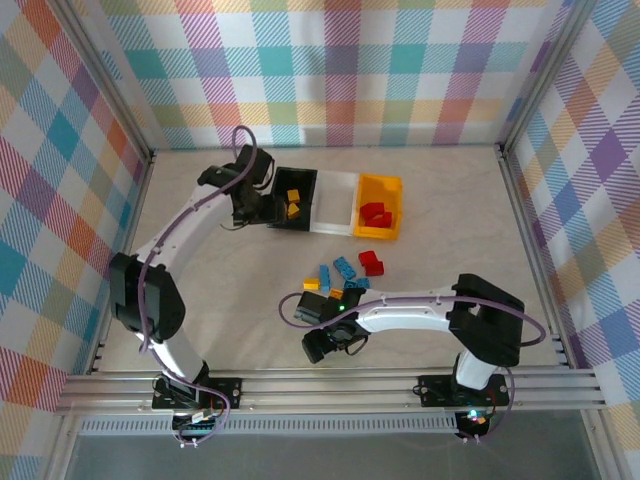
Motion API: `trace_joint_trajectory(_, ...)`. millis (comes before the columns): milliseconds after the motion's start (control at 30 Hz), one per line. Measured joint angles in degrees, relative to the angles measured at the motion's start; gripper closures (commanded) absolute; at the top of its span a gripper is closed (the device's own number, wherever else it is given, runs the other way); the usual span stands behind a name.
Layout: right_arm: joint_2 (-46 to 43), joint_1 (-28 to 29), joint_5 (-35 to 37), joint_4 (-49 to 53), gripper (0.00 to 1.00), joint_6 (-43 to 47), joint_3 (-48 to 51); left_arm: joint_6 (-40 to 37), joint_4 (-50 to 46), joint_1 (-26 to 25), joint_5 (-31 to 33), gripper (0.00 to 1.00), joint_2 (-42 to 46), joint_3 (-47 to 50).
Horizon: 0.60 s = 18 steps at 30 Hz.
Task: Sort the legos into containers by color
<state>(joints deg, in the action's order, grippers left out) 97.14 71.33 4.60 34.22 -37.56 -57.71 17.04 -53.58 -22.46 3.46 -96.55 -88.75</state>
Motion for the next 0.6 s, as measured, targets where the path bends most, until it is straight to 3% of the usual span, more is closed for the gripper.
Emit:
trace_joint_trajectory(133, 1.90, -0.02, -0.42, 0.39, 0.20, 1.38, -0.87, 0.20, 0.15, 0.00, 0.02, 0.30, 3.43, 4.81)
trace_joint_trajectory(333, 2.25, 0.02, 1.22, 1.68, 0.40, 2.21, -1.49, 0.50, 1.18, 0.00, -0.02, 0.30, 5.22, 8.22)
trace_joint_trajectory(600, 0.04, -0.87, 3.56, 3.65, 0.40, 2.97, -2.03, 1.38, 2.45, -0.02, -0.04, 0.29, 8.61, 14.25)
